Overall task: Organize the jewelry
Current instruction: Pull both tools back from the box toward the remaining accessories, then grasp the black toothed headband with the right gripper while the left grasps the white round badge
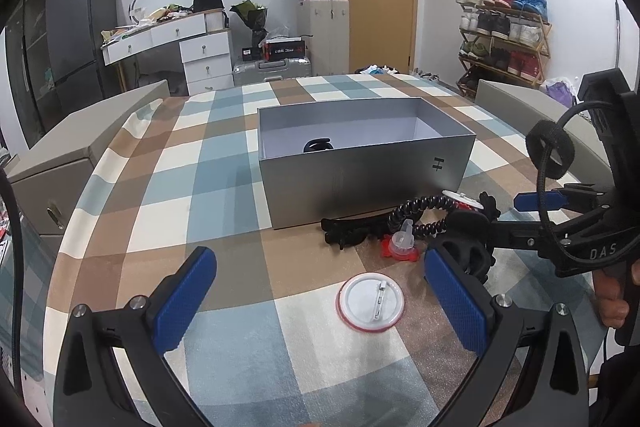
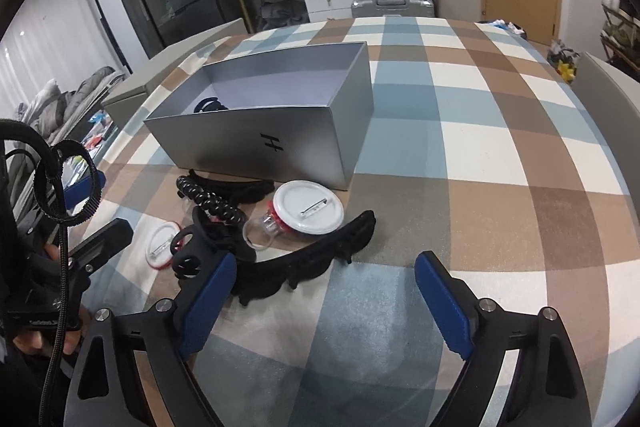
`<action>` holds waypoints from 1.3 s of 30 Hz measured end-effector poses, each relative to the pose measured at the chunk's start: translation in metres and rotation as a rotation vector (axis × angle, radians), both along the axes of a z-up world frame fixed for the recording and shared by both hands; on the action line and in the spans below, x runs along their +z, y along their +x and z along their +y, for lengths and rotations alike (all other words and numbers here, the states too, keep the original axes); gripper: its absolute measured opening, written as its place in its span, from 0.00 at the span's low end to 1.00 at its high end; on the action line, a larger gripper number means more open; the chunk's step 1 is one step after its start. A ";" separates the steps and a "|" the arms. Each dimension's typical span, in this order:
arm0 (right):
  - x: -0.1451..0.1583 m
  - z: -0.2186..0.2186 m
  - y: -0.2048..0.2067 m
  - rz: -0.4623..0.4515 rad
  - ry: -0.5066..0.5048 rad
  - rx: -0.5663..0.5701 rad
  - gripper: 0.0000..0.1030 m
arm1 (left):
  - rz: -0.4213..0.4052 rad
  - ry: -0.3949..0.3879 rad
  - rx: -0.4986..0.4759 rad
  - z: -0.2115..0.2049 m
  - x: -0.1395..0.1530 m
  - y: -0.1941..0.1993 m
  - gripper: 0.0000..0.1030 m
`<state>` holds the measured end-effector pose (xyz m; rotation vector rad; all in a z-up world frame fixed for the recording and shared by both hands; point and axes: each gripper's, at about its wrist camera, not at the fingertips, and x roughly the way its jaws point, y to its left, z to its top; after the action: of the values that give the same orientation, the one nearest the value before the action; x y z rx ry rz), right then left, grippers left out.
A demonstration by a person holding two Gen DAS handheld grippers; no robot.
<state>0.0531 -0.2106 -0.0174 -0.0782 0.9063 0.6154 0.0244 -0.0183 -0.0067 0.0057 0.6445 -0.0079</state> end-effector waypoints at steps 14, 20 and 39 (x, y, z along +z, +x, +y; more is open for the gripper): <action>-0.004 0.016 -0.006 -0.037 -0.081 0.055 0.89 | 0.010 -0.004 -0.013 -0.003 -0.001 0.001 0.99; -0.002 0.010 -0.004 -0.031 -0.120 0.060 0.89 | 0.010 -0.004 -0.013 -0.003 0.000 0.000 0.99; -0.001 0.008 0.002 -0.060 -0.141 -0.035 0.88 | 0.012 0.002 -0.017 -0.004 -0.001 0.000 0.99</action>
<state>0.0555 -0.2027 -0.0188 -0.2062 0.8909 0.5131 0.0244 -0.0219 -0.0074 0.0132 0.6567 -0.0238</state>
